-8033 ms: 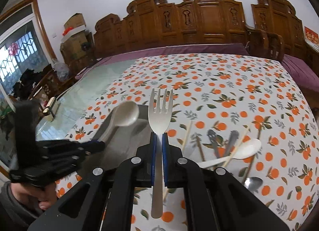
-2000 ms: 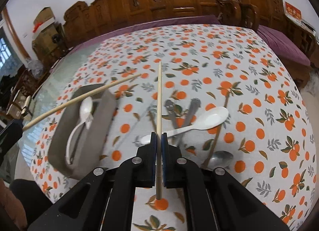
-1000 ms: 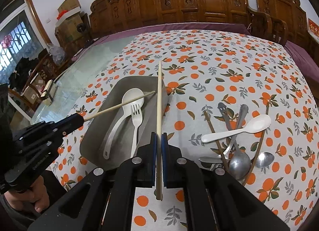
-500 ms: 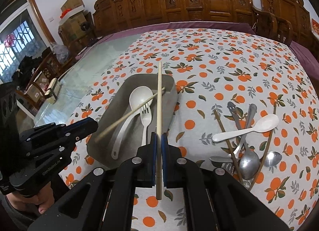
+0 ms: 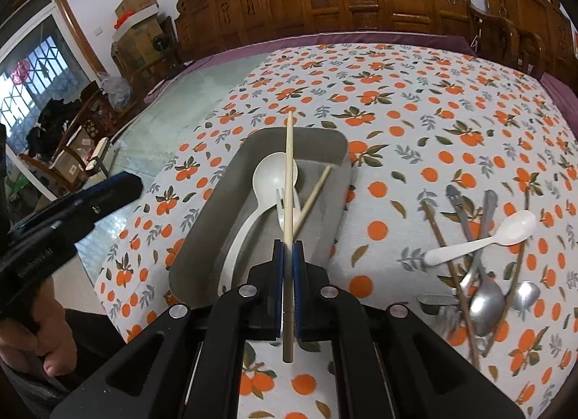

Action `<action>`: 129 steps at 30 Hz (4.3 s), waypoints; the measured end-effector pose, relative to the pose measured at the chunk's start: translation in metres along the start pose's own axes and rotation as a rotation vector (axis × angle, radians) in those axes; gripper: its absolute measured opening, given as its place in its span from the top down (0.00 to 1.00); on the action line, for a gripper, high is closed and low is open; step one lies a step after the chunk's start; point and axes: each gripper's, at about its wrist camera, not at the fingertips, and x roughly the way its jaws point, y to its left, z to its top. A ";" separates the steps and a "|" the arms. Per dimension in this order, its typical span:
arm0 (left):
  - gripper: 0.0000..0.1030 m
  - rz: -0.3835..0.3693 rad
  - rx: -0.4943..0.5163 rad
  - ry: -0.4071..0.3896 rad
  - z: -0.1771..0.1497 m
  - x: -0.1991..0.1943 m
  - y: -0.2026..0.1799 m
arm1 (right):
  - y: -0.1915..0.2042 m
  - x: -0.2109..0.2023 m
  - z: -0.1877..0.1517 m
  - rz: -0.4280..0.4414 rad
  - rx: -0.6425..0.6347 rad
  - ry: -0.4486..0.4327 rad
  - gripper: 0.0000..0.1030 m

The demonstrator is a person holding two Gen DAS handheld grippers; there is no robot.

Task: Organize utensils
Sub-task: 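Lower the chopstick into the tray and open the left tool while the right tool carries its chopstick, then lower the chopstick into the tray and open the right tool, then move both open tools back toward the utensil pile, then grasp a white plastic spoon with the left tool while the right tool grasps a wooden chopstick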

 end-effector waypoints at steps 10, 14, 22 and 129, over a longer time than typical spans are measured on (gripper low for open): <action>0.75 0.034 -0.005 -0.012 0.004 -0.003 0.009 | 0.010 0.030 0.006 0.025 0.071 0.027 0.94; 0.75 0.032 0.001 -0.010 0.004 -0.003 0.009 | 0.011 0.037 0.002 0.011 0.089 0.043 0.94; 0.74 0.032 -0.002 -0.008 0.004 -0.002 0.007 | 0.013 0.040 0.002 0.038 0.077 0.038 0.91; 0.90 -0.140 0.150 0.158 0.012 0.126 -0.166 | -0.222 -0.024 -0.010 -0.208 0.059 0.037 0.77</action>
